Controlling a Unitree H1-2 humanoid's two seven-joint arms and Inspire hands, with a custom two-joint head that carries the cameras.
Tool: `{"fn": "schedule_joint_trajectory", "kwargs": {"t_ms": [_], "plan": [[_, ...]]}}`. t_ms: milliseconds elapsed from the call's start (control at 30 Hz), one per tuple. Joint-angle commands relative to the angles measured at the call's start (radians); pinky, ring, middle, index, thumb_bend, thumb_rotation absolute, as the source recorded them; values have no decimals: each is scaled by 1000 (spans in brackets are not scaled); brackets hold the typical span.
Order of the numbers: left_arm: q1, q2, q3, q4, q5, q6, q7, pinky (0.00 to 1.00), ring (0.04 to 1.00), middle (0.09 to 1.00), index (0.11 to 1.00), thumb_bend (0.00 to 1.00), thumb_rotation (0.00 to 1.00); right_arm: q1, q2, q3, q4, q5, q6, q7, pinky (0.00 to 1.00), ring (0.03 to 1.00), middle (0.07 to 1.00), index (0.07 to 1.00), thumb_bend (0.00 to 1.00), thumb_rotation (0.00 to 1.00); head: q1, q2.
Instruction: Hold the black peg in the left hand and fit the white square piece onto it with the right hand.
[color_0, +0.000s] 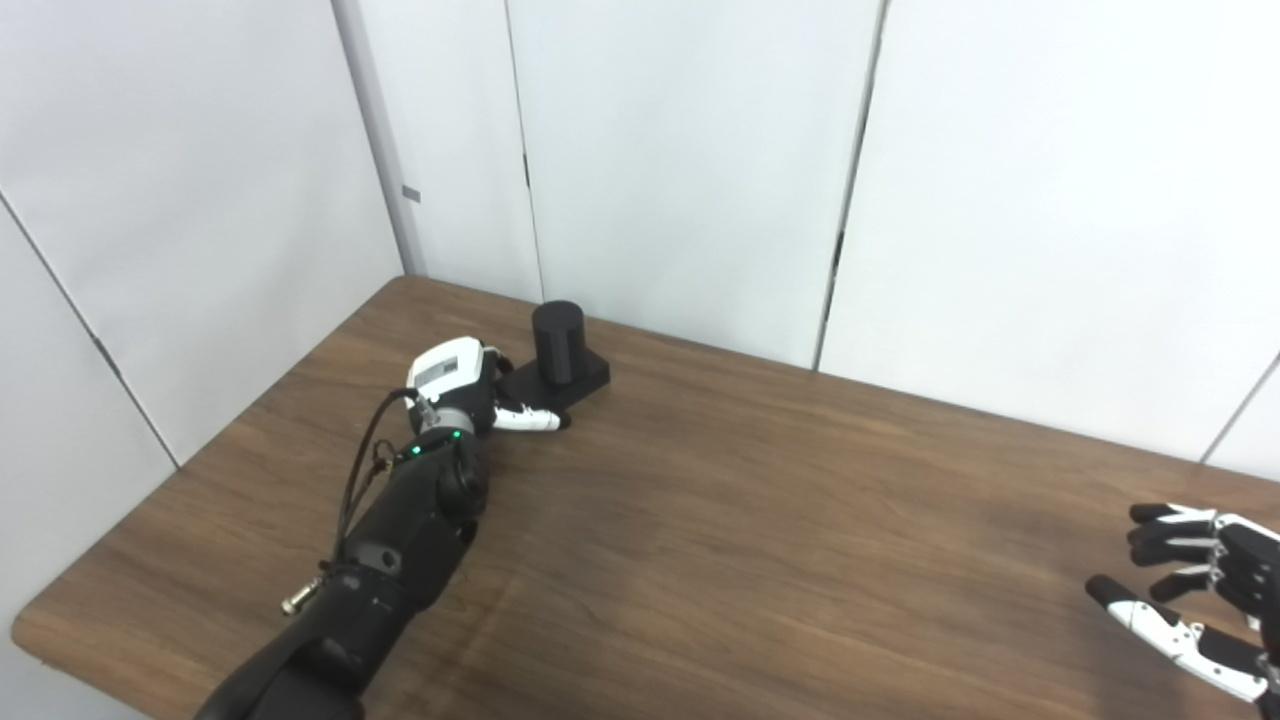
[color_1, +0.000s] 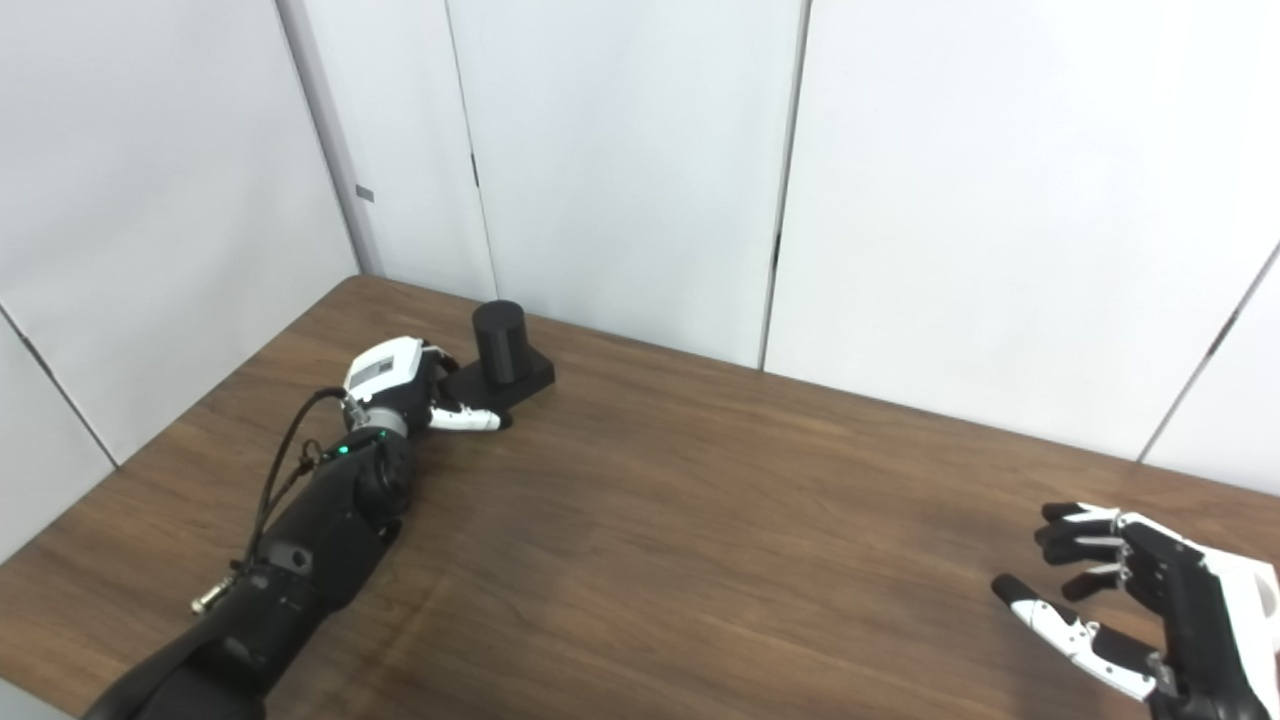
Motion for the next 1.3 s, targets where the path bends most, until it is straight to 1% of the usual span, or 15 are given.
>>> {"fn": "schedule_joint_trajectory", "kwargs": {"t_ms": [0, 100, 233, 267, 300, 367, 400, 467, 533, 633, 800, 900, 1067, 1133, 1267], "plan": [[-17, 28, -31, -5, -13, -52, -17, 836, 977, 932, 649, 840, 268, -22, -8, -5, -28, 5, -38, 1, 407, 567, 678, 488, 496, 112, 0, 1], [-14, 32, -47, 11, -50, -97, -29, 834, 977, 914, 612, 808, 204, -22, -7, -4, -33, 5, -34, 2, 404, 562, 678, 488, 496, 112, 0, 5], [-12, 46, -69, 19, -81, -134, -53, 861, 988, 921, 578, 811, 92, -21, -6, -4, -37, 4, -29, 2, 405, 564, 678, 488, 496, 111, -3, 8], [-13, 52, -80, 21, -84, -141, -62, 868, 993, 926, 535, 670, 77, -21, -5, -5, -36, 5, -28, 2, 406, 564, 678, 488, 495, 111, -5, 8], [-14, 59, -94, 23, -81, -146, -72, 872, 994, 929, 513, 597, 70, -21, -6, -5, -35, 5, -28, 1, 409, 565, 679, 488, 495, 111, -5, 10], [-18, 70, -116, 26, -79, -153, -92, 864, 990, 930, 495, 537, 66, -21, -6, -6, -33, 5, -31, 0, 411, 566, 679, 488, 495, 112, -6, 12], [-19, 73, -122, 31, -84, -165, -91, 863, 990, 930, 493, 529, 66, -22, -6, -6, -32, 5, -32, 0, 411, 566, 679, 488, 495, 112, -7, 13], [-16, 75, -131, 34, -89, -193, -74, 848, 943, 891, 488, 524, 60, -22, -6, -7, -30, 6, -31, 0, 410, 563, 677, 488, 495, 112, -7, 13], [-11, 73, -136, 35, -93, -219, -63, 864, 915, 866, 486, 523, 57, -22, -6, -7, -28, 4, -32, -2, 408, 562, 676, 488, 495, 112, -7, 13], [-8, 77, -160, 34, -89, -260, -68, 847, 884, 849, 485, 523, 57, -26, -5, -6, -23, 0, -35, -4, 408, 562, 676, 488, 495, 112, -22, 14], [2, 105, -220, 11, -123, -395, -138, 851, 871, 832, 488, 522, 64, -28, 2, -6, -22, 13, -35, -3, 417, 565, 678, 488, 495, 112, -44, 19], [12, 116, -248, -31, -145, -443, -189, 889, 899, 839, 490, 521, 69, -28, 5, -8, -23, 26, -28, 2, 441, 578, 687, 488, 494, 112, -55, 22], [20, 121, -283, -53, -158, -576, -203, 929, 911, 834, 490, 519, 72, -29, -6, -4, 6, 7, -77, -9, 439, 566, 678, 488, 495, 113, -88, 29], [16, 124, -308, -69, -143, -612, -218, 932, 906, 838, 490, 519, 71, -30, -7, -4, 20, 2, -96, -13, 435, 563, 674, 488, 496, 114, -97, 32], [10, 127, -356, -120, -112, -636, -252, 902, 893, 839, 491, 521, 74, -31, -6, -5, 57, -9, -145, -25, 431, 556, 670, 489, 497, 114, -141, 44]]}}
